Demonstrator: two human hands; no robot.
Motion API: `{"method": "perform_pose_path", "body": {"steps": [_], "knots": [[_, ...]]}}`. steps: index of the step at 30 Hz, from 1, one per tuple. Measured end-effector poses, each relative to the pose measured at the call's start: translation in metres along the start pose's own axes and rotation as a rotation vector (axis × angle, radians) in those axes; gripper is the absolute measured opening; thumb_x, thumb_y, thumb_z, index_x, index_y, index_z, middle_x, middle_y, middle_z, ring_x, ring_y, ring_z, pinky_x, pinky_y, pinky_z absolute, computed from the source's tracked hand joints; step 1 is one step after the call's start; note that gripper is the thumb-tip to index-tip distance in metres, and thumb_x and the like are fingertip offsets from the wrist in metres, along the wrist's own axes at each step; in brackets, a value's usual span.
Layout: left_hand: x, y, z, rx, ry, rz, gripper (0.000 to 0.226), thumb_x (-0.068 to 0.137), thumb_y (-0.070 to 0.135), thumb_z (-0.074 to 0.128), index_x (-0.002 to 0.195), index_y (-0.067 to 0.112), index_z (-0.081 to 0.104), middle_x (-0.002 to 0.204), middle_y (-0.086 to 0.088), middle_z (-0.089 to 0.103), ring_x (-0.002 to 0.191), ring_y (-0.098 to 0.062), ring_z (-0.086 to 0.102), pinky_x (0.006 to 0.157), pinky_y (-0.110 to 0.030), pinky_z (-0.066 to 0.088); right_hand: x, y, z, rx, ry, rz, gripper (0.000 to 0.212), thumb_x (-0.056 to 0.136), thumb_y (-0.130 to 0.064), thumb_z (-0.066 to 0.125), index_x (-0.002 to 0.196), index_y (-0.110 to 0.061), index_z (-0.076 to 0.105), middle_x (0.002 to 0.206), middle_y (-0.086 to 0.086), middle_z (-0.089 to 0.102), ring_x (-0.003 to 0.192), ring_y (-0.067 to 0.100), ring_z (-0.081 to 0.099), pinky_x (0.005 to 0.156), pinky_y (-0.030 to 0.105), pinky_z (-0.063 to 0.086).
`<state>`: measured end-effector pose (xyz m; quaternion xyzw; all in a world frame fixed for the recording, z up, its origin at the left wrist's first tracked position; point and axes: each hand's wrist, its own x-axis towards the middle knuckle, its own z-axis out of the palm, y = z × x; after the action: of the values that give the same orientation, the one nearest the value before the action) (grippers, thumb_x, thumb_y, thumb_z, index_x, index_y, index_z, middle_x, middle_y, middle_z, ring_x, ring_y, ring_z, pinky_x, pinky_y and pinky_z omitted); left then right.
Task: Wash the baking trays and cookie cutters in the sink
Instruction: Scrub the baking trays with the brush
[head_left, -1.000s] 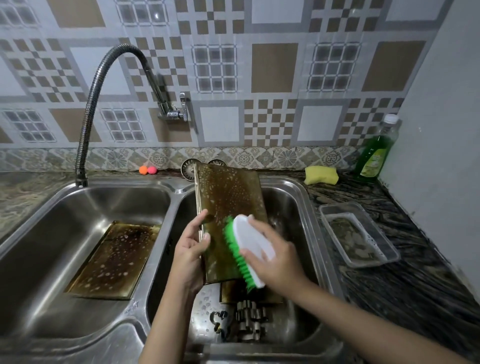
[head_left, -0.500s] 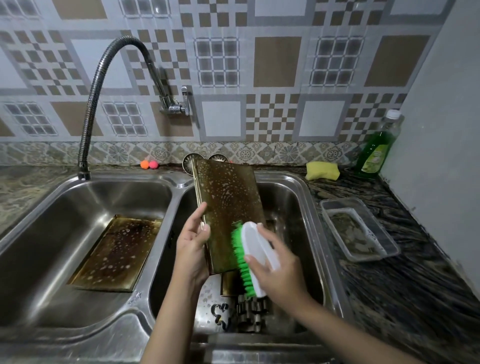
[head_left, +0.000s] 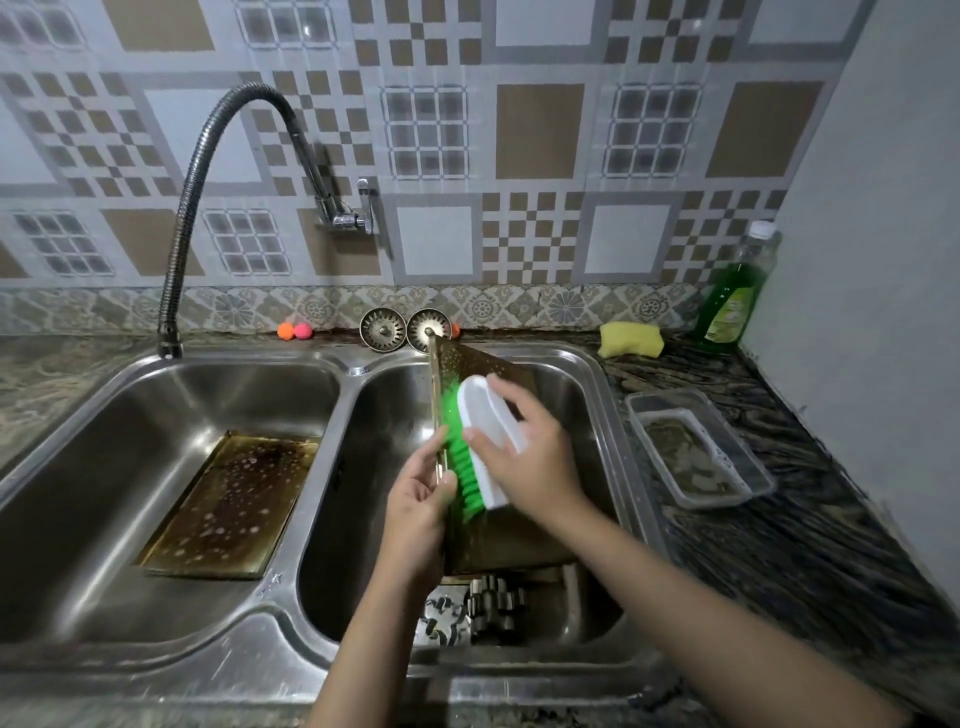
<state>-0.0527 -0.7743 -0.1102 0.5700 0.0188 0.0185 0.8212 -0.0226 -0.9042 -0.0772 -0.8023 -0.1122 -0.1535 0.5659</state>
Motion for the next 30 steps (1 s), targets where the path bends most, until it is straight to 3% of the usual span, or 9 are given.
{"method": "perform_pose_path", "body": {"steps": [3, 6, 8, 11, 14, 19, 22, 25, 30], "knots": [[-0.014, -0.001, 0.003, 0.077, -0.038, 0.015, 0.048, 0.077, 0.013, 0.062, 0.124, 0.018, 0.057, 0.130, -0.013, 0.059, 0.116, -0.020, 0.058, 0.102, -0.044, 0.045, 0.035, -0.005, -0.004, -0.056, 0.065, 0.077, 0.057, 0.080, -0.024, 0.074, 0.133, -0.021, 0.053, 0.128, -0.008, 0.057, 0.111, 0.004, 0.051, 0.092, 0.014, 0.042], [-0.015, 0.001, -0.008, 0.051, 0.015, -0.009, 0.045, 0.085, 0.004, 0.060, 0.128, 0.016, 0.056, 0.130, -0.016, 0.058, 0.121, -0.034, 0.054, 0.102, -0.050, 0.043, 0.024, -0.010, 0.007, -0.060, -0.017, 0.098, 0.059, 0.079, -0.026, 0.074, 0.134, -0.024, 0.052, 0.131, -0.008, 0.056, 0.114, 0.005, 0.051, 0.097, 0.024, 0.044], [-0.011, 0.010, -0.023, -0.027, 0.099, -0.032, 0.045, 0.090, -0.009, 0.046, 0.128, 0.013, 0.054, 0.127, -0.013, 0.059, 0.112, -0.027, 0.060, 0.095, -0.041, 0.051, -0.013, -0.012, 0.019, 0.008, -0.124, 0.062, 0.058, 0.079, -0.025, 0.074, 0.133, -0.025, 0.052, 0.133, -0.018, 0.052, 0.122, -0.001, 0.049, 0.104, 0.022, 0.040], [-0.004, 0.028, -0.053, -0.054, 0.193, -0.019, 0.047, 0.090, -0.010, 0.043, 0.118, 0.024, 0.060, 0.132, -0.016, 0.055, 0.113, -0.030, 0.053, 0.104, -0.053, 0.038, -0.063, -0.009, 0.027, 0.062, -0.266, 0.084, 0.056, 0.080, -0.027, 0.074, 0.132, -0.029, 0.052, 0.134, -0.030, 0.048, 0.125, -0.008, 0.045, 0.097, 0.017, 0.045], [0.000, 0.051, -0.078, -0.041, 0.234, -0.014, 0.041, 0.086, -0.003, 0.054, 0.116, 0.025, 0.061, 0.119, -0.010, 0.062, 0.107, -0.027, 0.047, 0.109, -0.057, 0.029, -0.065, -0.006, 0.028, 0.017, -0.267, 0.169, 0.059, 0.079, -0.025, 0.076, 0.133, -0.033, 0.051, 0.135, -0.022, 0.051, 0.123, -0.002, 0.048, 0.099, 0.021, 0.047], [0.001, 0.082, -0.099, 0.130, 0.136, 0.041, 0.041, 0.090, -0.010, 0.050, 0.114, 0.022, 0.060, 0.108, -0.014, 0.064, 0.093, -0.019, 0.059, 0.096, -0.042, 0.044, -0.022, -0.039, 0.056, 0.062, -0.198, 0.213, 0.051, 0.086, -0.022, 0.069, 0.130, -0.040, 0.051, 0.133, -0.007, 0.056, 0.122, 0.008, 0.053, 0.087, 0.000, 0.036], [0.001, 0.099, -0.113, 0.351, 0.058, 0.118, 0.037, 0.087, -0.008, 0.056, 0.110, 0.021, 0.061, 0.099, -0.007, 0.067, 0.087, -0.008, 0.062, 0.086, -0.024, 0.048, 0.007, -0.071, 0.090, 0.124, -0.192, 0.219, 0.040, 0.091, -0.022, 0.063, 0.128, -0.033, 0.057, 0.120, -0.012, 0.060, 0.117, 0.001, 0.051, 0.089, 0.003, 0.037], [0.001, 0.110, -0.130, 0.447, -0.004, 0.157, 0.032, 0.086, -0.004, 0.060, 0.109, 0.018, 0.059, 0.104, -0.010, 0.070, 0.095, -0.014, 0.065, 0.085, -0.024, 0.049, 0.034, -0.098, 0.125, 0.140, -0.155, 0.201, 0.033, 0.091, -0.018, 0.063, 0.123, -0.025, 0.064, 0.113, -0.014, 0.063, 0.107, -0.003, 0.052, 0.086, 0.001, 0.036], [-0.004, 0.135, -0.154, 0.431, -0.032, 0.252, 0.034, 0.082, 0.007, 0.062, 0.109, 0.026, 0.054, 0.098, -0.004, 0.072, 0.079, -0.016, 0.067, 0.072, -0.030, 0.053, 0.058, -0.130, 0.175, 0.082, 0.021, 0.192, 0.022, 0.072, -0.029, 0.079, 0.093, -0.033, 0.075, 0.063, -0.020, 0.060, 0.063, 0.010, 0.052, 0.069, 0.035, 0.052]]}}
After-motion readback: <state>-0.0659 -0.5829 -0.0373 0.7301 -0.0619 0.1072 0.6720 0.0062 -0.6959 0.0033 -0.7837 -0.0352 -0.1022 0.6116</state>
